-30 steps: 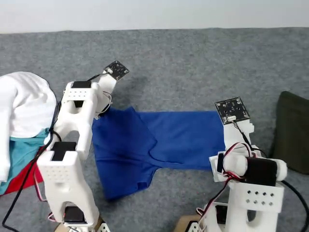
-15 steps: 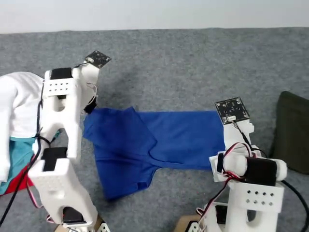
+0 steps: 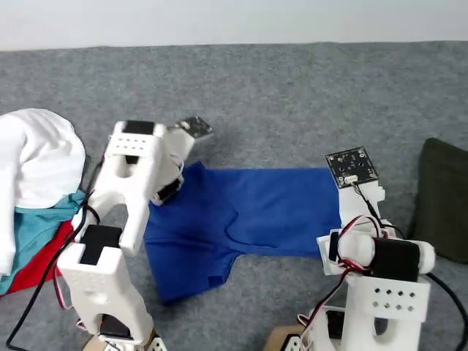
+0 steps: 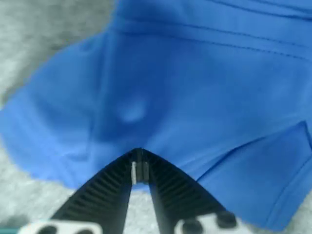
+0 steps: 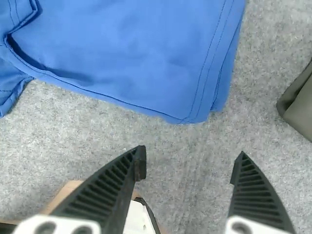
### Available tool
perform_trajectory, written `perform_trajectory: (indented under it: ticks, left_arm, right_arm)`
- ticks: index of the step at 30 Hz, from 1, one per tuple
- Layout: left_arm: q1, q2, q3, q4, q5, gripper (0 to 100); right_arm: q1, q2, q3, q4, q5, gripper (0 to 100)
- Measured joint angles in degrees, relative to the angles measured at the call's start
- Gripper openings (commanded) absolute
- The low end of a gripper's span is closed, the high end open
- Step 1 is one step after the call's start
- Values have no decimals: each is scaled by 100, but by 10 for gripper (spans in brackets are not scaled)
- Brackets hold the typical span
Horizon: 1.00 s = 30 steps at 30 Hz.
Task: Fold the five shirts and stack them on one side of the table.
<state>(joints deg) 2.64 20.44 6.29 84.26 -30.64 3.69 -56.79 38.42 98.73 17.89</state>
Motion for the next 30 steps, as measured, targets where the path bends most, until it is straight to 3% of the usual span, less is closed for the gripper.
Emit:
perform_trajectory:
  ticks: [12,23,30]
  left_arm:
    - [70,-237,1231,-334,-62,3]
    - [70,-255,958,1196,-624,3]
    - [70,-255,176,1433,-624,3]
  right_arm:
    - [0,0,0,0,0,277]
    - [0,0,0,0,290,277]
    - [0,0,0,0,308,277]
